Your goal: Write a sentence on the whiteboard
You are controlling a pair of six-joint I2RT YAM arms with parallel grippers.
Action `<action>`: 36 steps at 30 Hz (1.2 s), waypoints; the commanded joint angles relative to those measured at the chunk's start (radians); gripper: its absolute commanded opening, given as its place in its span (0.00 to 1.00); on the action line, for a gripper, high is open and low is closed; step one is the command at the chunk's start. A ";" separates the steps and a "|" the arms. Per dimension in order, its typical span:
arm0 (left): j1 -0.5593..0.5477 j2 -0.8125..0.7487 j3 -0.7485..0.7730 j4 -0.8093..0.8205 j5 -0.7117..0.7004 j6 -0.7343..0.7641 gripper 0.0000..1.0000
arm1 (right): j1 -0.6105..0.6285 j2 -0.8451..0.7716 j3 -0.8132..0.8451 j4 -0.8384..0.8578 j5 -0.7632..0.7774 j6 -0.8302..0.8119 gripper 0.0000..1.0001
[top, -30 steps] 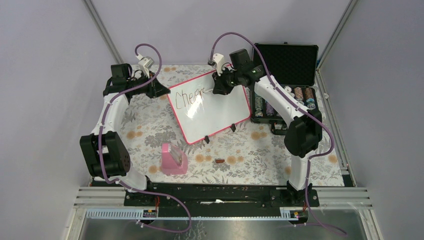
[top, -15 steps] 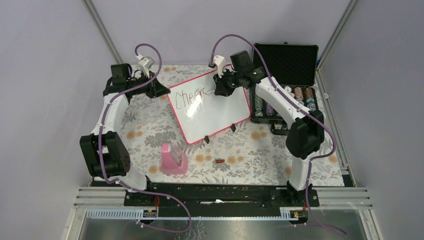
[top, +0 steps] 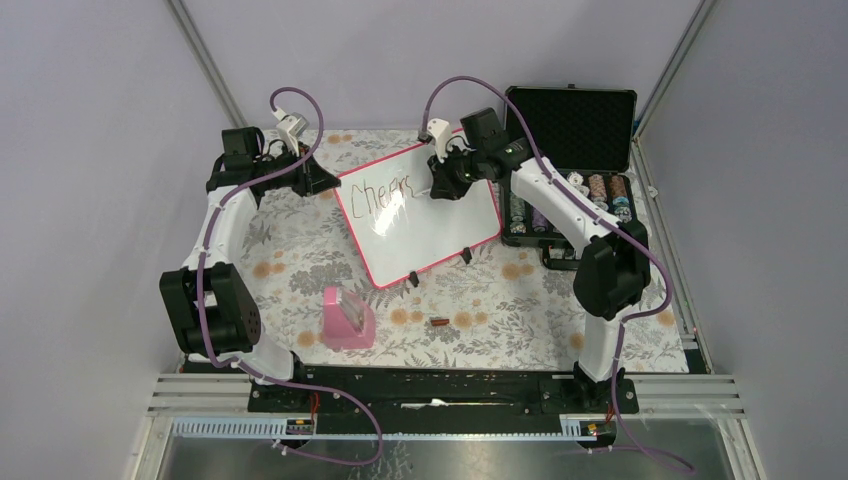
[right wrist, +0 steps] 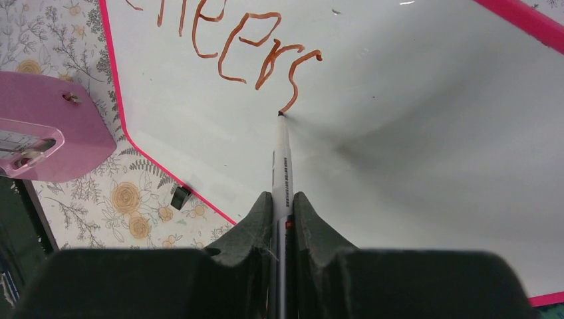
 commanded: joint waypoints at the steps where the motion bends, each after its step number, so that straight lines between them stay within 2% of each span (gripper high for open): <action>1: -0.041 -0.021 0.004 -0.030 0.030 0.028 0.00 | 0.024 -0.021 0.001 0.014 0.003 -0.007 0.00; 13: -0.044 -0.023 0.001 -0.030 0.024 0.029 0.00 | 0.051 -0.007 0.093 -0.017 -0.032 0.007 0.00; 26: -0.044 -0.026 0.005 -0.054 0.004 0.047 0.00 | 0.010 -0.109 0.041 -0.033 -0.088 0.014 0.00; 36: -0.043 -0.025 0.015 -0.087 -0.001 0.060 0.22 | -0.055 -0.131 0.018 -0.032 -0.113 0.006 0.00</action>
